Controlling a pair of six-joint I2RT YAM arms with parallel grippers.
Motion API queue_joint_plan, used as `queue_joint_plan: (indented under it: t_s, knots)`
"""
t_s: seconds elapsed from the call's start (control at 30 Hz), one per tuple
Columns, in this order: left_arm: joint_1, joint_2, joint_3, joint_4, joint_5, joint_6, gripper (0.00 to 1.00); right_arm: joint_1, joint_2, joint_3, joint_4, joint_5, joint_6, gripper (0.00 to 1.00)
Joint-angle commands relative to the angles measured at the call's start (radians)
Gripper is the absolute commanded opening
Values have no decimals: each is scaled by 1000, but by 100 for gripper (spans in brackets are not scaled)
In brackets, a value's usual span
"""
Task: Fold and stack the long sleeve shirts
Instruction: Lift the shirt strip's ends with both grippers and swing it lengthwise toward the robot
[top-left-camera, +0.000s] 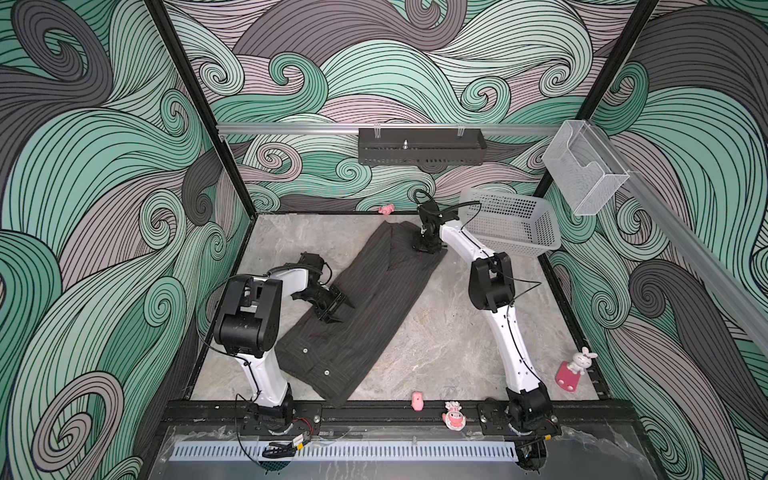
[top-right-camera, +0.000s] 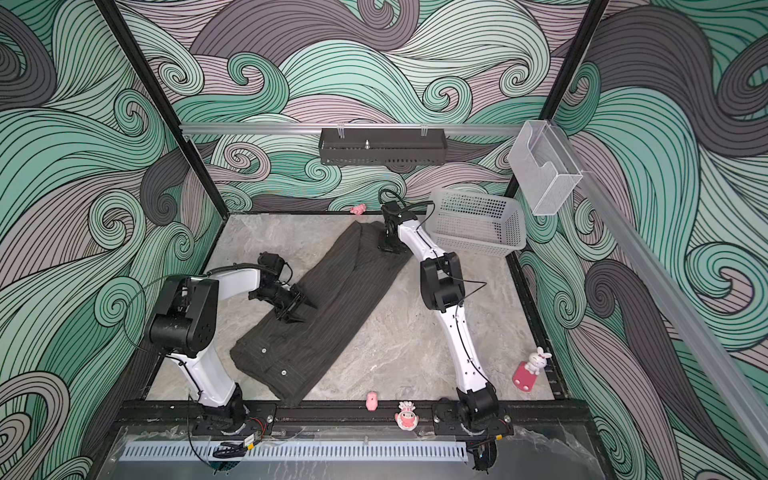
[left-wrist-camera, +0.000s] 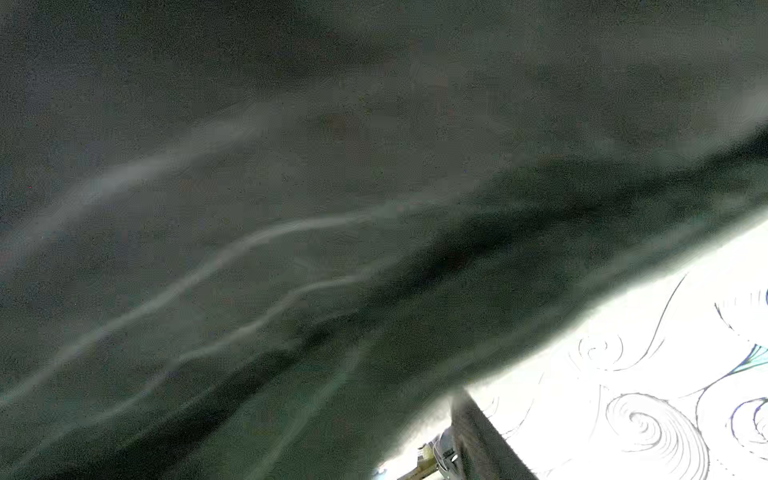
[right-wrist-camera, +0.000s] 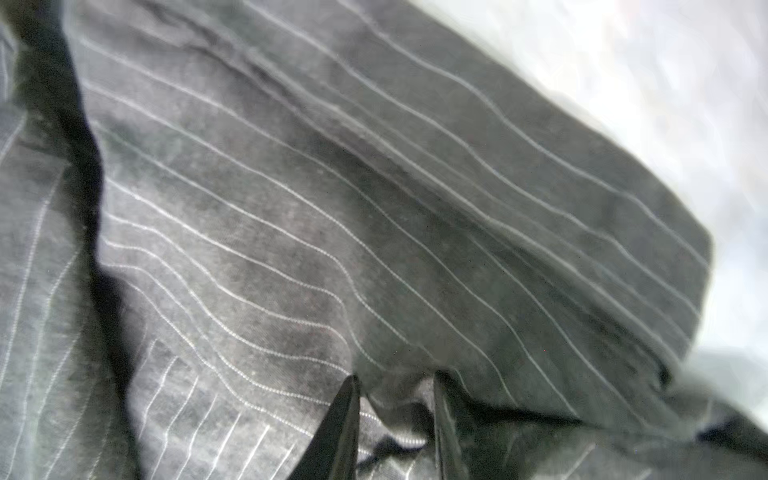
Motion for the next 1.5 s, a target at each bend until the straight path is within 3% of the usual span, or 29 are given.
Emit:
queue_joint_plan:
  t_s: [0.0,0.17,0.37,0.53,0.67,0.87,1.03,1.2,1.47]
  knots:
    - [-37,-42,17,39,-42,-66,61,9,8,86,-146,-60,-25,34]
    - [-19,-133,164,-147,-159,51,67,25,-265,-164,-139,-30,2,45]
    - [44,-55,347,-413,-364,273,73,72,-562,-622,-43,-46,155,55]
    - [59,63,417,-537,-480,397,74,127,-586,-809,27,-99,222,61]
    - [59,103,370,-546,-491,433,74,142,-548,-874,68,-131,246,65]
    - [54,104,248,-496,-438,414,72,130,-446,-821,71,-151,226,64]
    - [6,92,133,-396,-301,358,67,99,-346,-691,59,-171,193,61]
    - [-72,56,37,-267,-186,234,65,77,-204,-417,-20,-194,119,58]
    - [-116,-11,36,-177,-167,102,66,63,20,66,-184,-262,96,58]
